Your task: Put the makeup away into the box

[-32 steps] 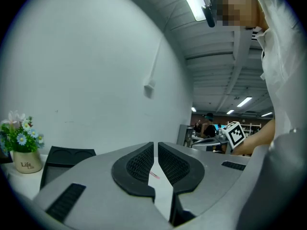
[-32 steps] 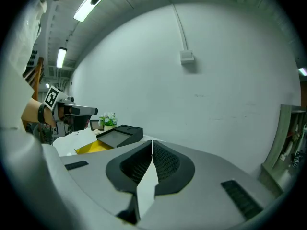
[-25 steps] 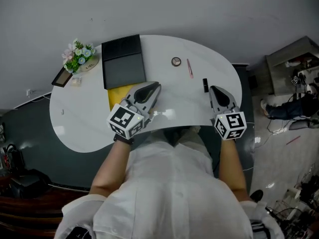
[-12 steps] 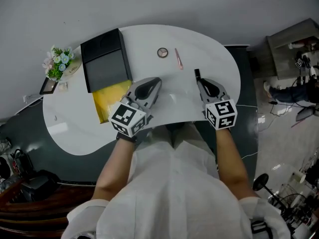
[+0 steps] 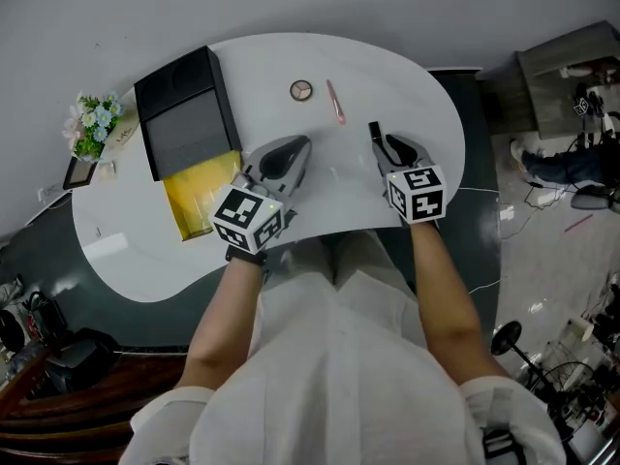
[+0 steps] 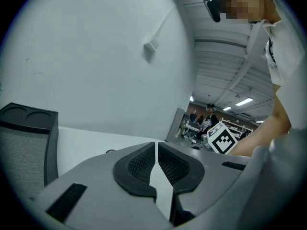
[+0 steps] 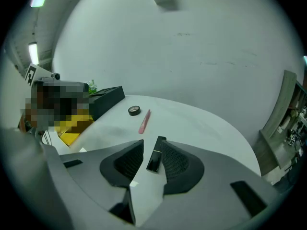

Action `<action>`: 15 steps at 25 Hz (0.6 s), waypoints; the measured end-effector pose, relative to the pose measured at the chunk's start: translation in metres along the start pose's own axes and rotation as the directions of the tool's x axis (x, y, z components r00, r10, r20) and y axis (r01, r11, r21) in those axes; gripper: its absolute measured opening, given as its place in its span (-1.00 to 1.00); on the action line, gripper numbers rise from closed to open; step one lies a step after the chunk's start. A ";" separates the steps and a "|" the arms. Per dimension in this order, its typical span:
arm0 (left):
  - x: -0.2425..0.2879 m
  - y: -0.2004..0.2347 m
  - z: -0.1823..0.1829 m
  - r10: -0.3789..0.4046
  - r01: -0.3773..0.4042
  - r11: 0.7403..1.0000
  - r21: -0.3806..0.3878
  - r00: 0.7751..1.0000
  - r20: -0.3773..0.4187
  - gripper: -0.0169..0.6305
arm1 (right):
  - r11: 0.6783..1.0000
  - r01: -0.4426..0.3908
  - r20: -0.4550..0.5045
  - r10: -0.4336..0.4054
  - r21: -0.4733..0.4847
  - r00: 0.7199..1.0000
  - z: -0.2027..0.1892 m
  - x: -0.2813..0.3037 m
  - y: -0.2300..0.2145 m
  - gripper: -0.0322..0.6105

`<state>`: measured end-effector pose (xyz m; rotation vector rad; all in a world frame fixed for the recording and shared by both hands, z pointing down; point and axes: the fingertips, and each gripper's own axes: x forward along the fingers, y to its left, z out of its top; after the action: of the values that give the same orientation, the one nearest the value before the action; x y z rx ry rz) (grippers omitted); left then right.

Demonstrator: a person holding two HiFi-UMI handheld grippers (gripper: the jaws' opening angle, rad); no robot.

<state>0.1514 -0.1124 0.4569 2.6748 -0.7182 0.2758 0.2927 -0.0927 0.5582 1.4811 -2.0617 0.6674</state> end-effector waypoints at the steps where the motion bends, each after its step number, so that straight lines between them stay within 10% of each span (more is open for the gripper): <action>1: 0.001 -0.001 -0.001 -0.001 0.001 1.000 -0.004 1.000 -0.001 -0.88 | 1.000 0.005 -0.012 -0.005 0.005 1.000 -0.002 0.003 -0.002 -0.58; 15: -0.001 0.000 -0.011 -0.007 0.006 0.999 -0.039 1.000 -0.014 -0.88 | 0.997 0.065 -0.199 -0.056 0.038 0.978 -0.030 0.037 -0.011 -0.52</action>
<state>0.1492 -0.1079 0.4669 2.6354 -0.7035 0.2759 0.2963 -0.1022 0.6055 1.4330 -1.8553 0.8068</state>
